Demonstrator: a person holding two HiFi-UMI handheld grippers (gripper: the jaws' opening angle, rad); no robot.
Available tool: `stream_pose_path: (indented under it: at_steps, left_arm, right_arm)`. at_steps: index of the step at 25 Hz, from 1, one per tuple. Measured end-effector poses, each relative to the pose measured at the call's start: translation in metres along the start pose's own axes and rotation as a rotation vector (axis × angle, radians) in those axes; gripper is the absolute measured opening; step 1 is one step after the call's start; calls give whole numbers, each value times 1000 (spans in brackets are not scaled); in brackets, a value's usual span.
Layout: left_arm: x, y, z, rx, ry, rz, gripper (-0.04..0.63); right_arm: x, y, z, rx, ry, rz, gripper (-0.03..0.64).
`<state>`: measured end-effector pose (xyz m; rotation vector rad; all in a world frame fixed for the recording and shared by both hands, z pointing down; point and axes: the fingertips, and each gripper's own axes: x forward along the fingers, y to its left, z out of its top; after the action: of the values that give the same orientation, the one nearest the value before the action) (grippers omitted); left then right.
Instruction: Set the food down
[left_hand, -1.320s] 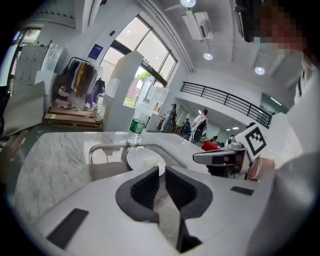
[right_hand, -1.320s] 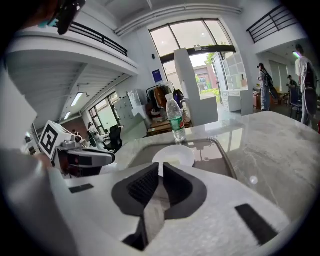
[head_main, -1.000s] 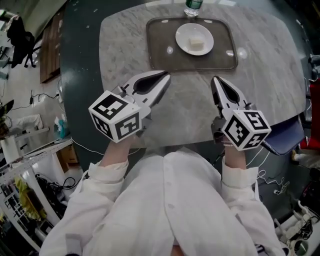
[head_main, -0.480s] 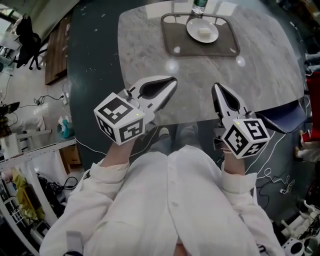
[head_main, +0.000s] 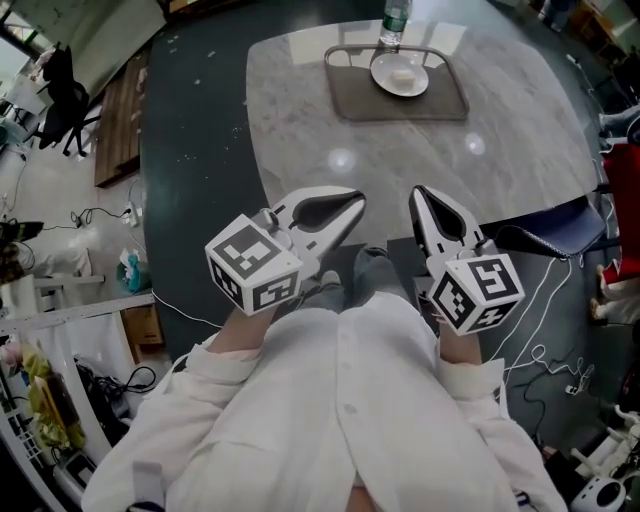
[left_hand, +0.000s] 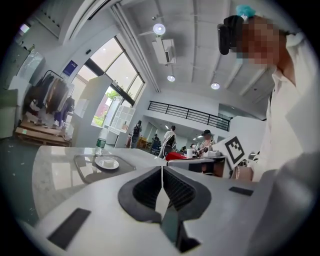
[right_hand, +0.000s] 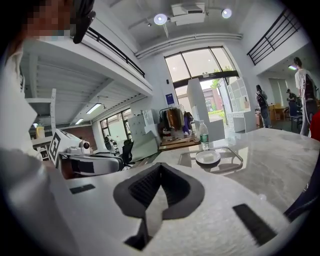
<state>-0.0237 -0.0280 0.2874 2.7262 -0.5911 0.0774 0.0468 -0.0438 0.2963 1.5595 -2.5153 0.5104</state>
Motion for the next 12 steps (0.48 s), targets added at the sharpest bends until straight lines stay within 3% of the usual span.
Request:
stream_pose_path:
  at_steps: [12]
  left_arm:
    - [11, -13, -11, -77, 11, 36, 23]
  right_arm:
    - [-11, 6, -3, -11, 26, 43, 3]
